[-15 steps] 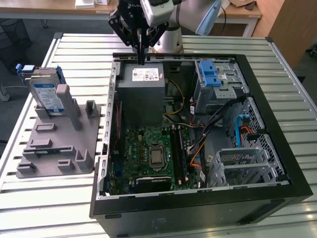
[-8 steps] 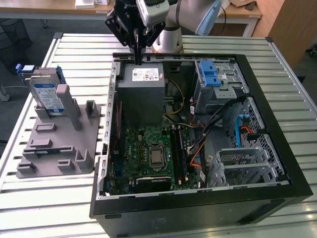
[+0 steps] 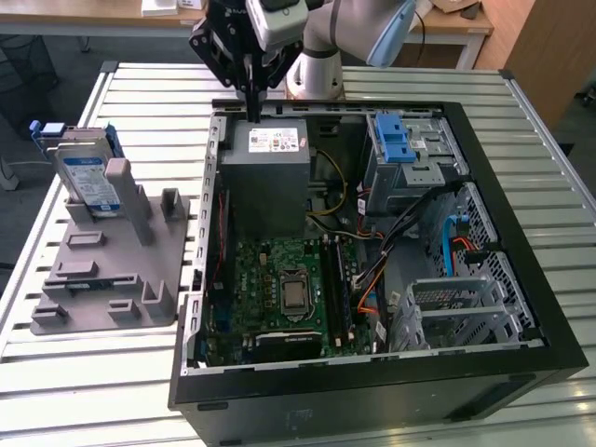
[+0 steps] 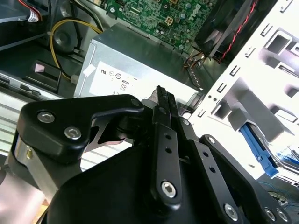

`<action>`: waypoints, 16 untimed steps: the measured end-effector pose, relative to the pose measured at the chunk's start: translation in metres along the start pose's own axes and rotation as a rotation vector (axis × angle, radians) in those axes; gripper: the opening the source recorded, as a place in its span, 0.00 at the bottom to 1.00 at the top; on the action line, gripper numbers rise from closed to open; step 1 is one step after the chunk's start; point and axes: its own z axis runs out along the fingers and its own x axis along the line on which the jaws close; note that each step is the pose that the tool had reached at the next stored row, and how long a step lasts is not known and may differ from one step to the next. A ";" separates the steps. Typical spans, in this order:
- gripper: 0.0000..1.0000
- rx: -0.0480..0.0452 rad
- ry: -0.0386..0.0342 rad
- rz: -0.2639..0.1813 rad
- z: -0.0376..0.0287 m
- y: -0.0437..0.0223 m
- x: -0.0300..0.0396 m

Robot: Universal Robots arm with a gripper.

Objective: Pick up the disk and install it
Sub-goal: 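Reach for the disk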

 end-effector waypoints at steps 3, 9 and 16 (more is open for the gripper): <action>0.15 0.0000 0.0002 0.000 0.0001 -0.0002 0.0025; 0.15 0.0001 0.0007 0.000 0.0005 -0.0006 0.0069; 0.15 0.0001 0.0014 0.000 0.0009 -0.0009 0.0108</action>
